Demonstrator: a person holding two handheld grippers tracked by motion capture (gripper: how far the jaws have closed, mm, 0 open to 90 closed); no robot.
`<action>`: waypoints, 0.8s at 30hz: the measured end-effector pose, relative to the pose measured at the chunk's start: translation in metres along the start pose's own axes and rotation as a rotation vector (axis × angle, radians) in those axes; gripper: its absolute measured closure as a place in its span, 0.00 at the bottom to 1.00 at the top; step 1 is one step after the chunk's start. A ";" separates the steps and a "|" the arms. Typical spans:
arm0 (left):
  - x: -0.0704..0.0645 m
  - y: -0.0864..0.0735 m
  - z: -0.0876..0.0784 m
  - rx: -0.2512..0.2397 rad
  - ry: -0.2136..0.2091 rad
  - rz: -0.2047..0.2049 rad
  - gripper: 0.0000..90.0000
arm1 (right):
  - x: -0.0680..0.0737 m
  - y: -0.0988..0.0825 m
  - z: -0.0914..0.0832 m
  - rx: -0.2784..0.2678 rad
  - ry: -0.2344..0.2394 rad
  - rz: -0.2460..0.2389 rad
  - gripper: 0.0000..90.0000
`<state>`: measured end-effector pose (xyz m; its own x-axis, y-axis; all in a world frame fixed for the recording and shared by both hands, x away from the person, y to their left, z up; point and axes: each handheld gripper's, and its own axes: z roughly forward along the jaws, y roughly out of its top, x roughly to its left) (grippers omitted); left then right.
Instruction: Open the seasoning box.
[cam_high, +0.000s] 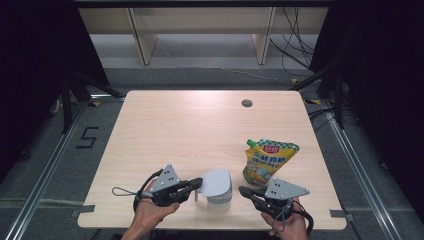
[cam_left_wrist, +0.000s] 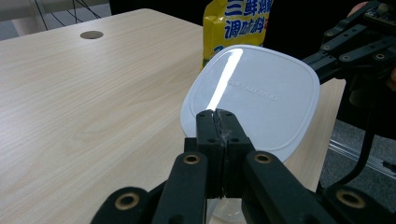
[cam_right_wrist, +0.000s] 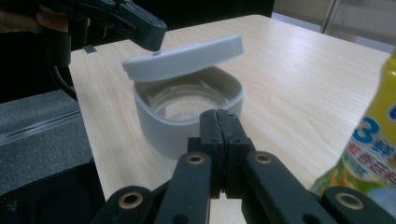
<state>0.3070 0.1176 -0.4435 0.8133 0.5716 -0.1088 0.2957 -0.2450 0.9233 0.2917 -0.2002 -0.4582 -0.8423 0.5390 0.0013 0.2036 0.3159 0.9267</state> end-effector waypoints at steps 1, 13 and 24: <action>0.000 0.000 0.000 0.000 0.000 0.000 0.98 | 0.000 0.002 0.001 0.001 0.002 -0.003 1.00; 0.002 -0.001 -0.001 -0.003 -0.007 -0.001 0.96 | 0.004 0.015 0.014 0.015 0.028 -0.030 1.00; 0.003 -0.005 -0.021 0.026 0.018 0.020 0.46 | 0.011 0.024 0.017 -0.007 0.018 -0.065 1.00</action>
<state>0.2971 0.1366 -0.4408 0.8099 0.5805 -0.0835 0.2929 -0.2770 0.9151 0.2958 -0.1738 -0.4420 -0.8626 0.5032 -0.0518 0.1448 0.3437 0.9278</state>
